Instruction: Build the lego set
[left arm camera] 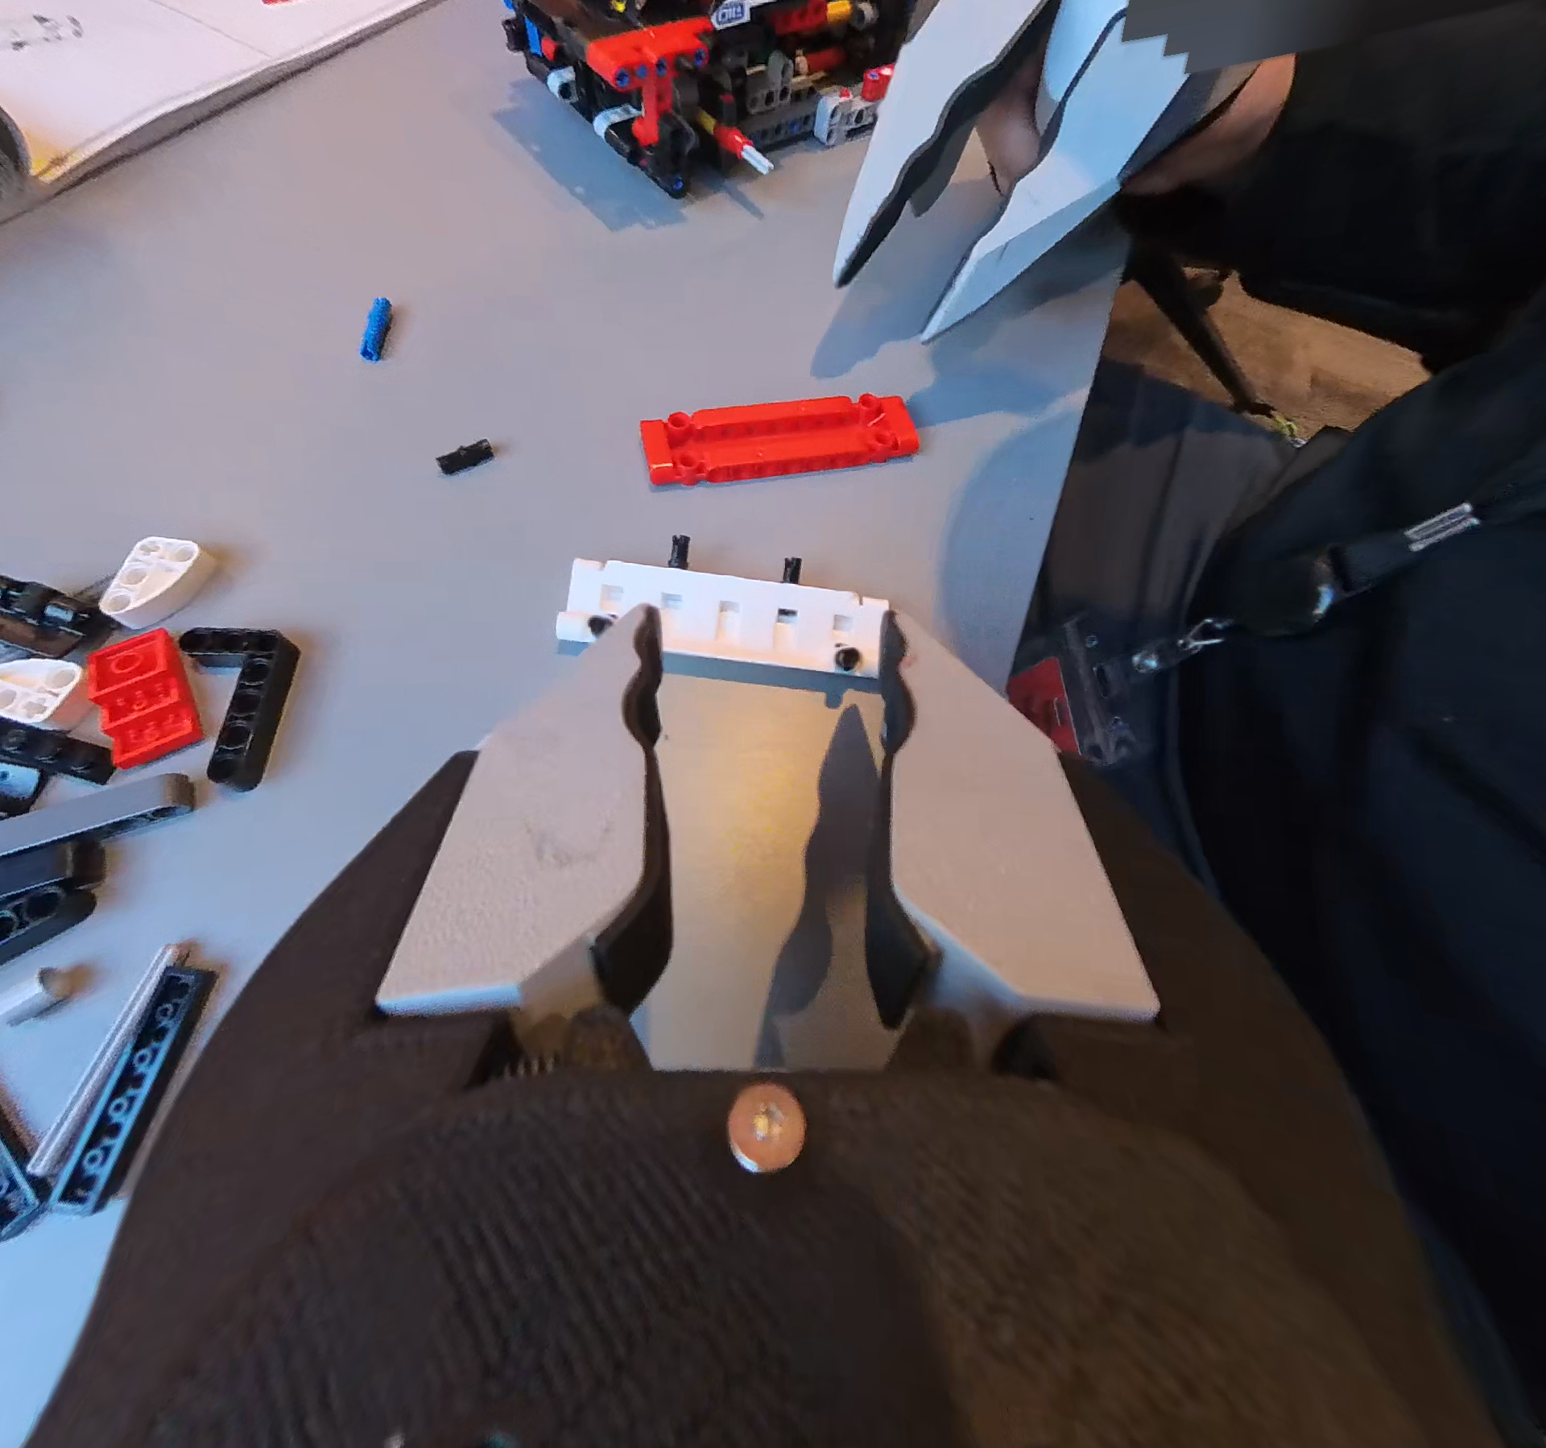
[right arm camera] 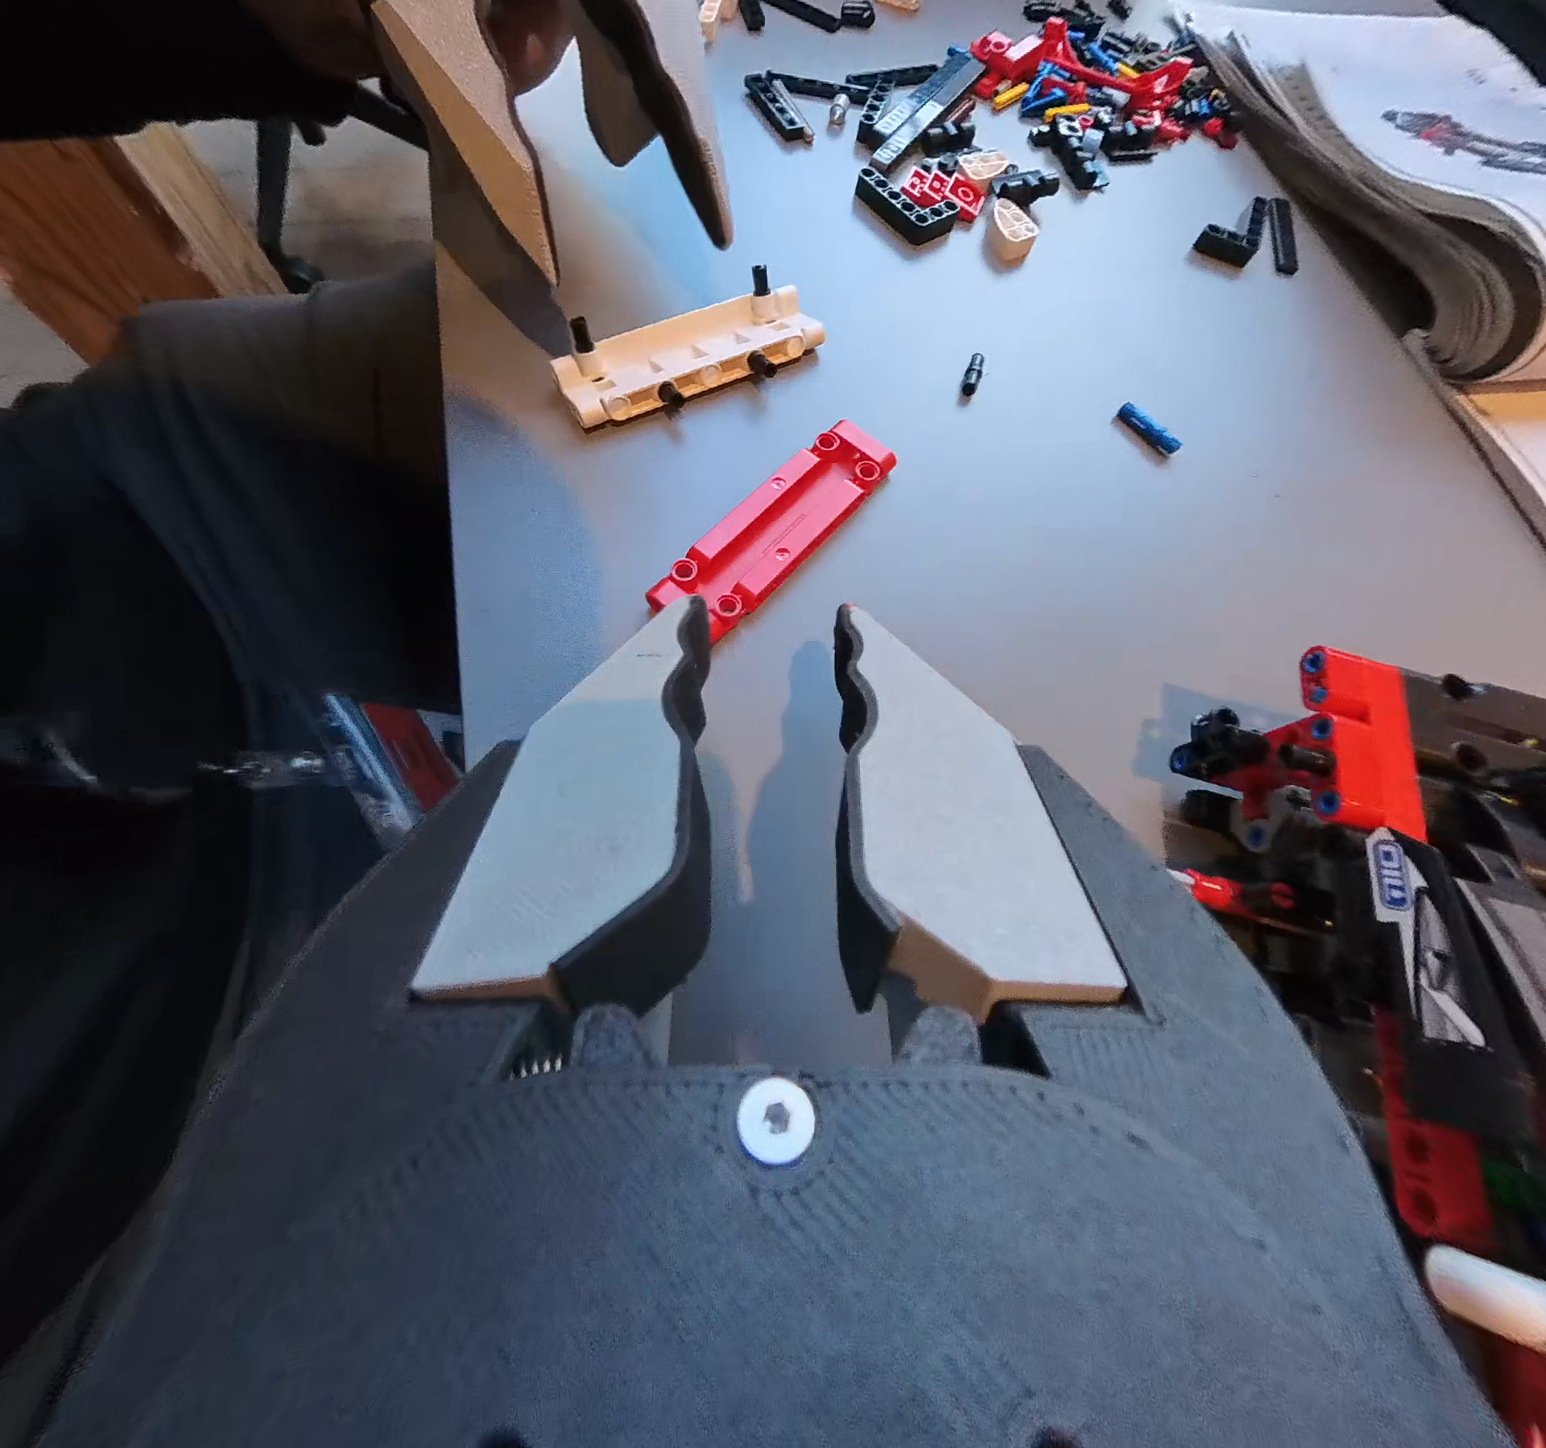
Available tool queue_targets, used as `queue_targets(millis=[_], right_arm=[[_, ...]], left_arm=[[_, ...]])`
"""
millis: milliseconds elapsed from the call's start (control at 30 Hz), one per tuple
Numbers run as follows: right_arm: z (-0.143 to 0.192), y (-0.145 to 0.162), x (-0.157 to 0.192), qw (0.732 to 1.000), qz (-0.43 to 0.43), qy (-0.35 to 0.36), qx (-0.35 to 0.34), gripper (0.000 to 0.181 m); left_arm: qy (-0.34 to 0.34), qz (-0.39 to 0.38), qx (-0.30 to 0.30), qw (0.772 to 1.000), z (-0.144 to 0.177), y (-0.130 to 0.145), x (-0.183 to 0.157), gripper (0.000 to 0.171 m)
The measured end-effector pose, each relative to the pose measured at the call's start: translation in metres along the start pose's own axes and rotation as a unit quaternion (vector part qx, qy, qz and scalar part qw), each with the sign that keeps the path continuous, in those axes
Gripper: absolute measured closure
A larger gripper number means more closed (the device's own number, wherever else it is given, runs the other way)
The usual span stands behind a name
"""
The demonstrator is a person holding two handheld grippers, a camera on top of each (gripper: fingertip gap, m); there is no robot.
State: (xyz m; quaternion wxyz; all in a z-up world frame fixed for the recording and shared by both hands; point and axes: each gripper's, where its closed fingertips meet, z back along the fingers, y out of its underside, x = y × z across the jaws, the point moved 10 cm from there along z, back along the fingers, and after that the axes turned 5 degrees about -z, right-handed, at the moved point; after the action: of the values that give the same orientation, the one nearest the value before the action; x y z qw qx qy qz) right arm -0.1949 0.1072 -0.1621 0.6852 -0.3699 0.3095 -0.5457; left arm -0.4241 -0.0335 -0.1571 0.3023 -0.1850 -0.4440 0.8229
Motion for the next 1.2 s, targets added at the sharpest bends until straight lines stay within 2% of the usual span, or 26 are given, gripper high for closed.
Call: queue_targets(millis=[267, 500, 733, 867, 1200], right_arm=[[0.000, 0.000, -0.007, 0.998, -0.029, -0.054, -0.004, 0.152], [-0.008, -0.004, -0.013, 0.997, -0.023, -0.076, 0.007, 0.148], [-0.015, -0.003, -0.009, 0.998, 0.001, -0.056, 0.034, 0.148], [-0.018, -0.003, -0.006, 0.998, 0.022, -0.032, 0.047, 0.148], [-0.024, -0.005, 0.010, 0.997, 0.062, -0.016, 0.050, 0.155]], left_arm=[[0.003, 0.014, 0.011, 1.000, -0.005, -0.001, 0.007, 0.117], [-0.008, 0.050, -0.028, 0.998, 0.005, 0.000, 0.013, 0.118], [-0.020, 0.091, 0.025, 0.995, 0.005, 0.011, 0.007, 0.112], [-0.023, 0.074, 0.060, 0.995, -0.003, 0.014, -0.006, 0.108], [-0.035, 0.044, 0.078, 0.995, -0.017, 0.005, -0.009, 0.110]])
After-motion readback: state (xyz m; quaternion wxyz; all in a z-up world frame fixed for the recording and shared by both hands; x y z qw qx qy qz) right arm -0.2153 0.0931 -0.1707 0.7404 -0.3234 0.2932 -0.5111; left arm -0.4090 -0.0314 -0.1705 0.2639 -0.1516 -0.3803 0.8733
